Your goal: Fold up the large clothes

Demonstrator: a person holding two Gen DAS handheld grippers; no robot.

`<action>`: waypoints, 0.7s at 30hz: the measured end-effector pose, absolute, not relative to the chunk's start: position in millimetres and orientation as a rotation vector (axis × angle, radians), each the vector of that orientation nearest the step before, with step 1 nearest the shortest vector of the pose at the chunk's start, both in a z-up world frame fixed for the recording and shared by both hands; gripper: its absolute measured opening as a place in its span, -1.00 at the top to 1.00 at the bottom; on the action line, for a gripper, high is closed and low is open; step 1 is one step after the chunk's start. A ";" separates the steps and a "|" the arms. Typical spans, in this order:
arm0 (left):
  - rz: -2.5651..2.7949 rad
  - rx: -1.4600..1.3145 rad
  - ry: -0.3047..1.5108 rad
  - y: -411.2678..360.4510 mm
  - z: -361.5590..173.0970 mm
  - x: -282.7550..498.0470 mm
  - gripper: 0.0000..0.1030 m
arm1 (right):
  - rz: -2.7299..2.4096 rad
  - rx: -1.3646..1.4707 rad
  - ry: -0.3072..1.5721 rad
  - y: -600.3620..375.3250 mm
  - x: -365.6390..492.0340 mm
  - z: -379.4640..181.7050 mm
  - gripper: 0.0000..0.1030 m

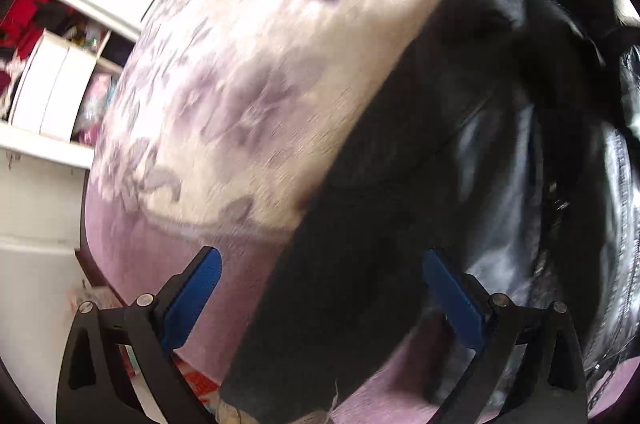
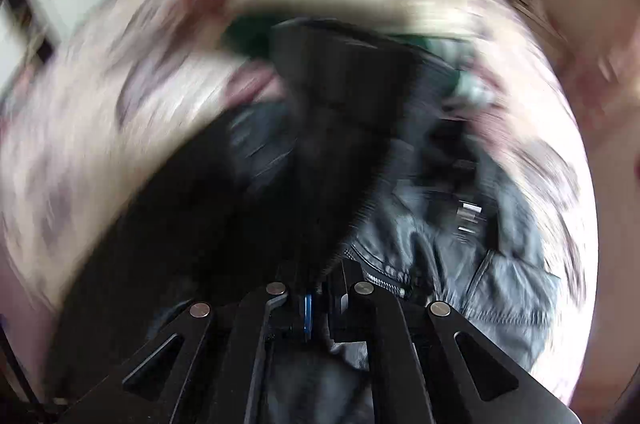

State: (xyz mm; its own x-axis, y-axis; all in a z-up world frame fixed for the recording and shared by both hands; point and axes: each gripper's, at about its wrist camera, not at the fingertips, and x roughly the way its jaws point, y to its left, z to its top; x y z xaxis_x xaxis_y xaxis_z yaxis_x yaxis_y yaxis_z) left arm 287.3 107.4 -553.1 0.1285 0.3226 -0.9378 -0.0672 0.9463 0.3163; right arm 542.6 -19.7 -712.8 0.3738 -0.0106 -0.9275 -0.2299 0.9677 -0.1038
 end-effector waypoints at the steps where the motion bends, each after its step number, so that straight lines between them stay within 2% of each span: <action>1: 0.291 0.203 1.428 114.7 -555.1 282.9 -1.00 | 0.198 -0.310 1.265 11.7 545.7 -740.2 0.87; 2: 0.294 0.191 1.441 123.4 -557.4 279.2 -1.00 | 0.210 -0.343 1.325 25.8 548.5 -758.1 0.83; 3: 0.294 0.185 1.444 125.9 -558.3 277.7 -1.00 | 0.214 -0.336 1.355 28.3 544.1 -767.8 0.69; 4: 0.294 0.179 1.444 129.4 -557.7 275.6 -1.00 | 0.234 -0.264 1.378 25.2 543.9 -769.4 0.51; 5: 0.295 0.175 1.440 134.2 -556.3 272.7 -1.00 | 0.250 -0.163 1.391 15.7 543.6 -763.6 0.43; 6: 0.296 0.174 1.435 137.9 -554.7 269.2 -1.00 | 0.253 -0.085 1.397 5.4 541.6 -757.8 0.24; 7: 0.299 0.173 1.435 141.4 -553.2 266.7 -1.00 | 0.239 0.046 1.398 -18.0 535.1 -745.6 -0.04; 9: 0.309 0.166 1.442 147.7 -552.1 263.2 -1.00 | 0.137 0.157 1.370 -65.8 515.0 -726.1 -0.17; 14: 0.354 0.178 1.460 154.7 -550.8 256.0 -1.00 | -0.277 0.043 1.409 -195.0 466.4 -724.0 -0.18; 18: 0.407 0.220 1.480 152.2 -553.6 251.0 -1.00 | -0.247 0.066 1.568 -262.8 459.1 -780.3 -0.17; 20: 0.428 0.196 1.508 153.2 -554.6 248.3 -1.00 | -0.207 0.014 1.552 -266.6 464.6 -794.6 -0.10; 21: 0.445 0.166 1.522 155.7 -554.0 246.2 -1.00 | -0.253 -0.017 1.509 -272.1 467.7 -793.8 0.12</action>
State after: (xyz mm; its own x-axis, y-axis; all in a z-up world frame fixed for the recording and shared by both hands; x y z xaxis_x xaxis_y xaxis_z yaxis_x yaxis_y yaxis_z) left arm 246.2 155.7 -554.0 -0.0123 0.3803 -0.9248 -0.1772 0.9094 0.3763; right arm 467.7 -272.1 -793.8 0.0405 -0.1757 -0.9836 0.1545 0.9737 -0.1675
